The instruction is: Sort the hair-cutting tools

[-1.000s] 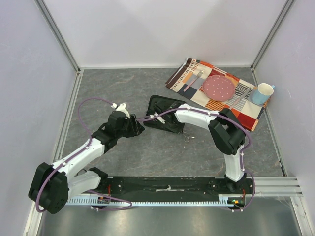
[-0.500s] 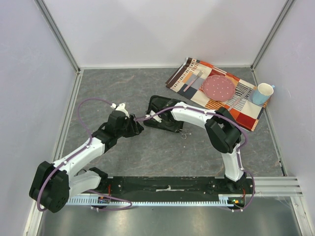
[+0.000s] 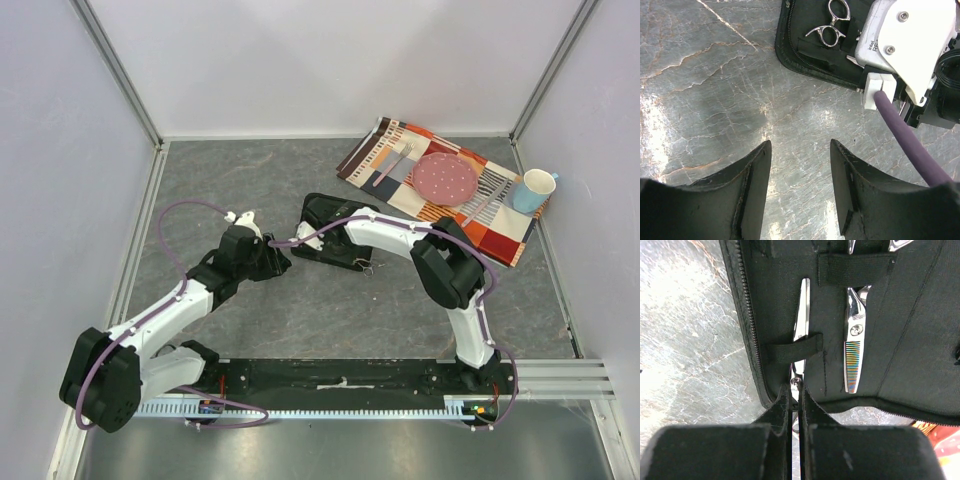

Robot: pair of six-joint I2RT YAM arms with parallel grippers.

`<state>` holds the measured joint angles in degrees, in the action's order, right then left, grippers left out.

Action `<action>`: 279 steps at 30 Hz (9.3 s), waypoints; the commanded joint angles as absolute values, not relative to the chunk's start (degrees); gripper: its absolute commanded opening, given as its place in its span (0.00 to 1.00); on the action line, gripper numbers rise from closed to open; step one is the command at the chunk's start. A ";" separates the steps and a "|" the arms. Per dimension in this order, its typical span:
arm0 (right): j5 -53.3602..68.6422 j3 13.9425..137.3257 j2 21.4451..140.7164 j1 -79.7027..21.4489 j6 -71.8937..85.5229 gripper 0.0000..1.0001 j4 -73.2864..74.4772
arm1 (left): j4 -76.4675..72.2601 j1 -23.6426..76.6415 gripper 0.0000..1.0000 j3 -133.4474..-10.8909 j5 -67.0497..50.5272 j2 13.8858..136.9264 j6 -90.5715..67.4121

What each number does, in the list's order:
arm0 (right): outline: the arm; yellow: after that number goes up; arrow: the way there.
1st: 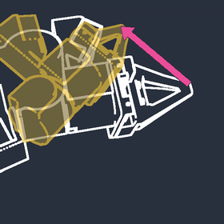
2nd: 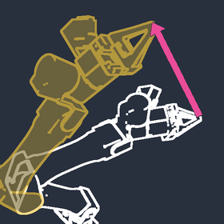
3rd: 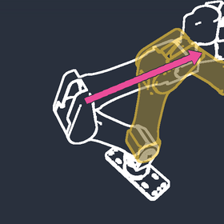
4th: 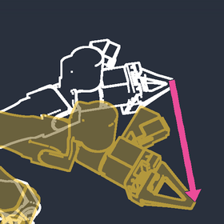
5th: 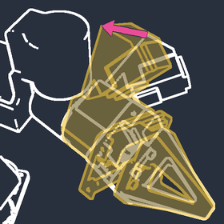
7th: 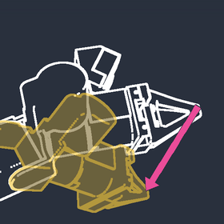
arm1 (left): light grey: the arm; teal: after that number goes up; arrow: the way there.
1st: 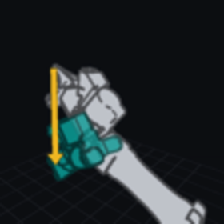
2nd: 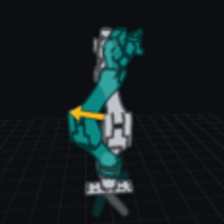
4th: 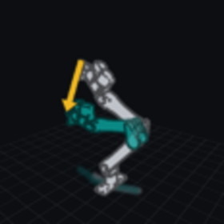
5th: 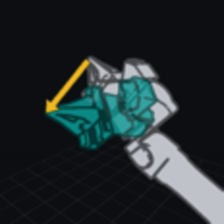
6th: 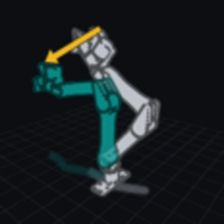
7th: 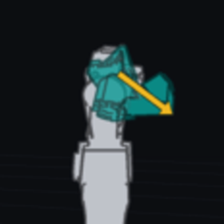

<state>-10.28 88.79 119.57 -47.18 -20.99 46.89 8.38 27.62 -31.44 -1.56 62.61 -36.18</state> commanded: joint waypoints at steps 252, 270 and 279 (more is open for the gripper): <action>-5.63 76.03 110.12 -61.52 -23.20 0.16 31.29 | 14.15 28.30 0.16 -22.85 -1.93 58.62 -37.79; -6.50 81.03 111.62 -60.12 -29.88 0.16 35.68 | 15.38 28.30 0.16 -23.72 -2.63 56.52 -37.44; -5.10 87.89 113.12 -60.12 -24.79 0.33 43.85 | 19.60 28.30 0.21 -27.68 -0.35 53.61 -36.65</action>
<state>-6.09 84.49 113.19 -60.12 -27.51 40.38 18.44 28.10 -24.82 -0.54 55.02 -38.26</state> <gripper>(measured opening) 0.290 0.194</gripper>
